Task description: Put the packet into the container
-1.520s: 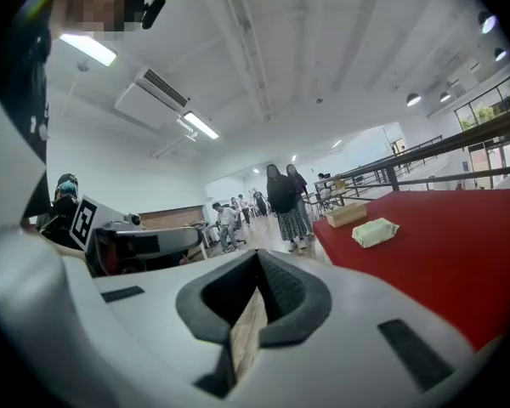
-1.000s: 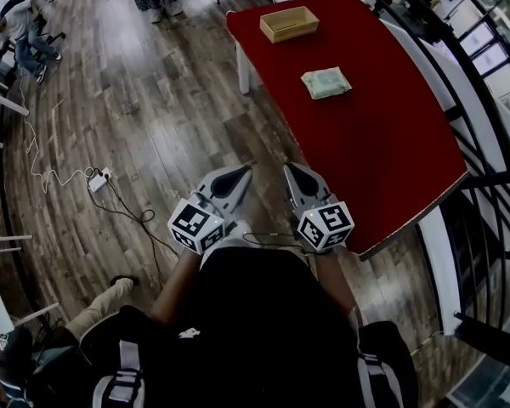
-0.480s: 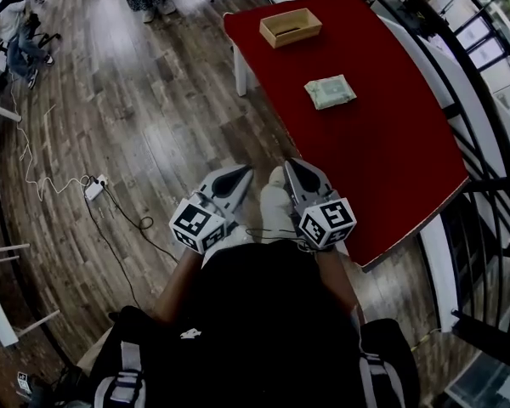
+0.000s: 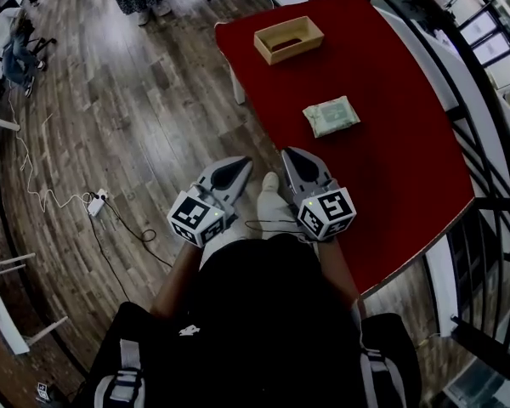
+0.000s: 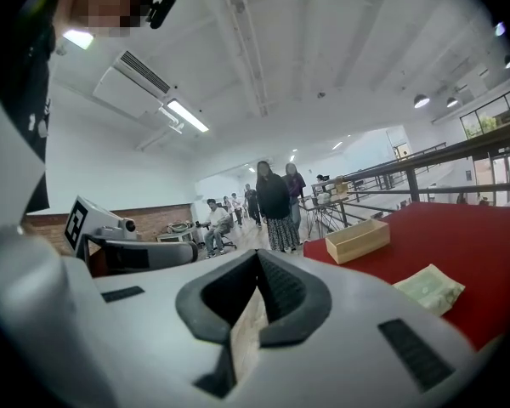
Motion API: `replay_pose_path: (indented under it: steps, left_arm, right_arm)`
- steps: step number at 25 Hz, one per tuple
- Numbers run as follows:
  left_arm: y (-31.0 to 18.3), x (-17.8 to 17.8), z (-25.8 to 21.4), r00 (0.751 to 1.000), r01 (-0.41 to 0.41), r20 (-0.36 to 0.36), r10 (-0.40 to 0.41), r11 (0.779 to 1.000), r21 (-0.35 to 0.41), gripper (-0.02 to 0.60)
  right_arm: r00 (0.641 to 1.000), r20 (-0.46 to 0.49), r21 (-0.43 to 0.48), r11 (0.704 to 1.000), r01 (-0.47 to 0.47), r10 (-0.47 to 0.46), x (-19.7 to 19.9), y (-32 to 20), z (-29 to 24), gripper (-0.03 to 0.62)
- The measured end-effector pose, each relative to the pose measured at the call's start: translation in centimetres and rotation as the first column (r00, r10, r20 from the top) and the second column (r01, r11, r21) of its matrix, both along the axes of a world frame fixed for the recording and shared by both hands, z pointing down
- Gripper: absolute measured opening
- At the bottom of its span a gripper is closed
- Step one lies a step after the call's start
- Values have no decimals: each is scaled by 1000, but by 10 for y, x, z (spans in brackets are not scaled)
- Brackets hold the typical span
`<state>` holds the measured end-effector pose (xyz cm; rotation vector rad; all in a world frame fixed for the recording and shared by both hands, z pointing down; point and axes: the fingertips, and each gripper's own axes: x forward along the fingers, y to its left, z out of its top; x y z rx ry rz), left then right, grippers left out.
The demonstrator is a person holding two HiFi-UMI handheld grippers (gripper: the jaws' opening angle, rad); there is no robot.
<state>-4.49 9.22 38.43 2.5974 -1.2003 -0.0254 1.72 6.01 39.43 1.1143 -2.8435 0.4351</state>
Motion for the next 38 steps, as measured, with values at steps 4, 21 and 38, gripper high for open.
replay_pose_path:
  steps: [4, 21, 38]
  left_arm:
    - [-55, 6, 5, 1000, 4, 11, -4, 1000, -5, 3]
    - [-196, 46, 5, 993, 2, 115, 6, 998, -66, 3]
    - [-245, 111, 67, 955, -274, 76, 288, 949, -157, 3]
  right_arm:
    - [1000, 8, -22, 1000, 10, -9, 9, -55, 3, 21]
    - [997, 69, -55, 997, 49, -45, 57, -204, 18, 21]
    - [992, -125, -148, 988, -35, 16, 128, -218, 66, 22]
